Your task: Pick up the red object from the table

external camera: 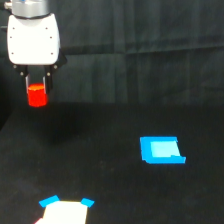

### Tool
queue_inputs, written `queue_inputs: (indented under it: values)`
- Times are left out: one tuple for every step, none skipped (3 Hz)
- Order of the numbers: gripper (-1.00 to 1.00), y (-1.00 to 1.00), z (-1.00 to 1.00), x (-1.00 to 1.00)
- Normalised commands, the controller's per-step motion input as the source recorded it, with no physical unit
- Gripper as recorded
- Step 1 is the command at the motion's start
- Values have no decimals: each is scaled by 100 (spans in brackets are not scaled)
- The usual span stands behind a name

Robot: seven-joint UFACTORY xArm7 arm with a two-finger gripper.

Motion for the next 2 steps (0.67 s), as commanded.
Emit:
queue_inputs:
  values:
    - [-100, 6, -100, -37]
    - [-100, -58, 49, 38]
